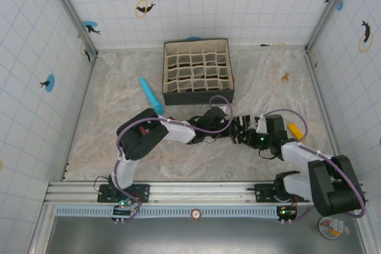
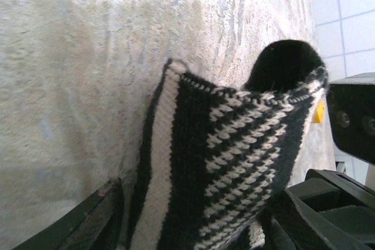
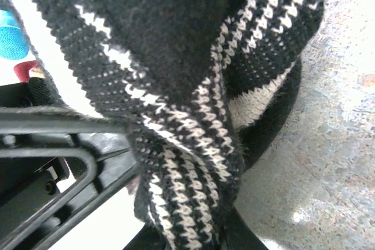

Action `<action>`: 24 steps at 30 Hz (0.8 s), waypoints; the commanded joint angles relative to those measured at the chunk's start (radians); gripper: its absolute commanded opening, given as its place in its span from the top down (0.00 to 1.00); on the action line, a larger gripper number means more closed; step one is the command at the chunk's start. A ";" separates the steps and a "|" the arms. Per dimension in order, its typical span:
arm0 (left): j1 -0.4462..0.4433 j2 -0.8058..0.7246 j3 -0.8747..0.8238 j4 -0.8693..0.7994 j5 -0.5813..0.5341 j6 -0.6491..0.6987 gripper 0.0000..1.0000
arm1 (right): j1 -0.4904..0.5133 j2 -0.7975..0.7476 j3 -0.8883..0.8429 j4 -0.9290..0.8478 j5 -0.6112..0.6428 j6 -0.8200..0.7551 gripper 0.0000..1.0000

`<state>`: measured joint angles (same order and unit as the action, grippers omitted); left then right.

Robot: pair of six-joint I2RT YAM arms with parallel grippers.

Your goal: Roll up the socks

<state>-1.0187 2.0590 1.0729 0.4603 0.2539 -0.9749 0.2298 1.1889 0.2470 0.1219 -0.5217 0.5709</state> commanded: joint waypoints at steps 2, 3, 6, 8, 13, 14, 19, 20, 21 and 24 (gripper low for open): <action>0.012 0.073 0.023 -0.031 0.035 -0.031 0.52 | -0.006 0.053 0.028 -0.100 0.013 -0.023 0.85; 0.013 0.081 0.026 -0.029 0.039 -0.039 0.58 | -0.007 0.054 0.035 -0.105 0.011 -0.023 0.83; 0.014 0.089 0.017 -0.029 0.044 -0.051 0.81 | -0.015 0.035 0.060 -0.133 0.006 -0.030 0.67; 0.017 0.083 0.004 -0.033 0.046 -0.053 0.93 | -0.026 0.006 0.084 -0.170 0.006 -0.037 0.54; 0.024 0.063 -0.016 -0.049 0.051 -0.020 1.00 | -0.065 -0.085 0.187 -0.313 0.030 -0.065 0.33; 0.025 0.061 -0.015 -0.054 0.053 -0.012 1.00 | -0.072 -0.098 0.206 -0.330 0.035 -0.074 0.30; 0.028 0.062 -0.006 -0.068 0.062 0.006 1.00 | -0.119 -0.104 0.255 -0.356 0.042 -0.098 0.20; 0.029 0.063 -0.005 -0.067 0.064 0.005 1.00 | -0.123 -0.090 0.252 -0.349 0.040 -0.100 0.20; 0.028 0.066 -0.004 -0.067 0.066 0.003 1.00 | -0.127 -0.072 0.246 -0.337 0.031 -0.099 0.19; 0.029 0.073 -0.005 -0.059 0.072 -0.010 1.00 | -0.129 -0.021 0.215 -0.273 -0.013 -0.099 0.20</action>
<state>-0.9981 2.1002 1.0908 0.5056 0.3141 -1.0016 0.1055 1.1320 0.4816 -0.1688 -0.4999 0.4862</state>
